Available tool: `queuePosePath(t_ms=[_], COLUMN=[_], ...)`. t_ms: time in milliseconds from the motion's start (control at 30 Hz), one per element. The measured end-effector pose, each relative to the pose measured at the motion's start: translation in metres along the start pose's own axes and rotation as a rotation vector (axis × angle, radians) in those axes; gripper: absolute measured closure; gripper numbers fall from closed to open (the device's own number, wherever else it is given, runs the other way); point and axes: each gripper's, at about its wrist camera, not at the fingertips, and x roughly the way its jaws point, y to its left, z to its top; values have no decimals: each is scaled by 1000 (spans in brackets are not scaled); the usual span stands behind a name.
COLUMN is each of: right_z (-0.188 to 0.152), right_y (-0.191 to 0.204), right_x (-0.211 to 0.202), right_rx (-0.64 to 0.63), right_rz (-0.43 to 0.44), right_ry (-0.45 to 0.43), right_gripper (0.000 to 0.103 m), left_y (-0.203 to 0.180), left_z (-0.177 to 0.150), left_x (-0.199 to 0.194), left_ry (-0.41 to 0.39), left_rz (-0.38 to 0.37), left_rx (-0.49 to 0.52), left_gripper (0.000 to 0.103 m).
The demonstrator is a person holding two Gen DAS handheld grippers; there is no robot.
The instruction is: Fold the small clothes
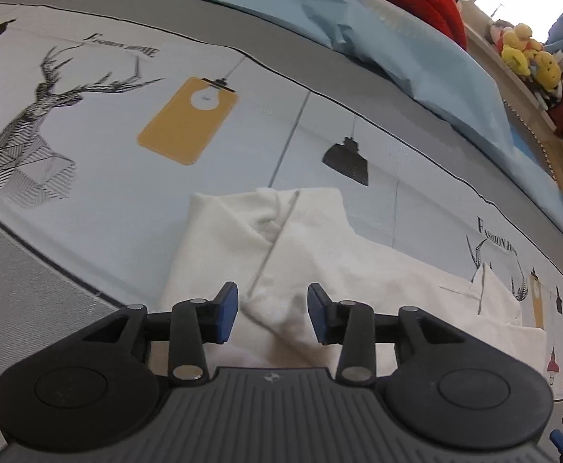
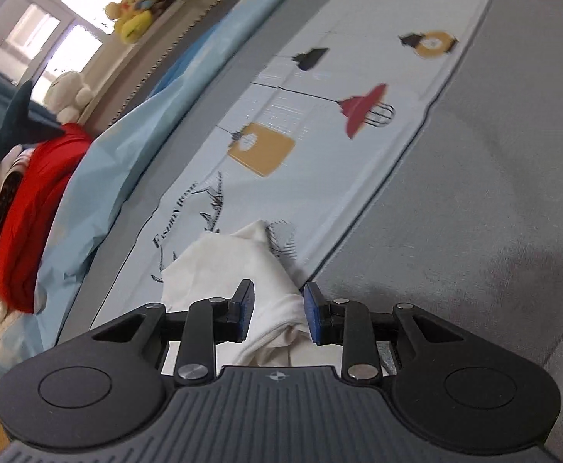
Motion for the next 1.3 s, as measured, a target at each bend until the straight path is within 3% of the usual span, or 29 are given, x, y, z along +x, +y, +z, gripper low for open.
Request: queuePosePath(t_ms=[67, 133, 167, 233, 333, 433, 567, 633, 733, 833, 867, 933, 967, 1067, 1233, 1300], right_z=[-1, -3, -5, -8, -13, -17, -24, -27, -27, -23, -21, -17, -15, -13, -17, -17], right_y=[-2, -3, -2, 0, 1, 2, 4, 4, -2, -7, -8, -10, -10, -13, -26, -18], right_x=[1, 3, 3, 4, 8, 13, 22, 27, 34, 40, 41, 39, 34, 18, 21, 10], right_rx=[23, 41, 44, 50, 81, 108, 126, 135, 174, 209, 214, 214, 215, 219, 241, 205], right_rz=[5, 14, 15, 14, 13, -1, -17, -31, -42, -36, -24, -13, -29, -79, -199, -241], right_ry=[22, 42, 46, 55, 68, 78, 93, 100, 105, 101, 101, 83, 61, 12, 56, 17], right_gripper=[72, 72, 72, 72, 69, 65, 64, 63, 63, 62, 64, 94, 96, 98, 97, 93], left_y=[-4, -7, -8, -10, -10, -1, 26, 28, 23, 20, 19, 17, 15, 7, -1, -1], left_z=[-2, -2, -2, 2, 5, -7, -10, -7, -1, -2, -2, -3, -4, -8, -14, -18], left_x=[4, 3, -1, -26, -79, -106, -83, -85, -93, -89, -85, -80, -79, -78, -65, -59], left_ry=[-4, -14, -23, -63, -139, -150, -3, -35, -100, -84, -68, -42, -31, -19, 28, 47], left_rz=[13, 28, 43, 53, -17, 99, 146, 183, 165, 134, 126, 113, 105, 74, 66, 64], left_rx=[22, 54, 67, 38, -19, -45, -159, -157, -108, -95, -95, -89, -83, -46, -1, 5], left_gripper=[61, 101, 102, 102, 102, 102, 100, 98, 86, 85, 85, 85, 85, 85, 84, 84])
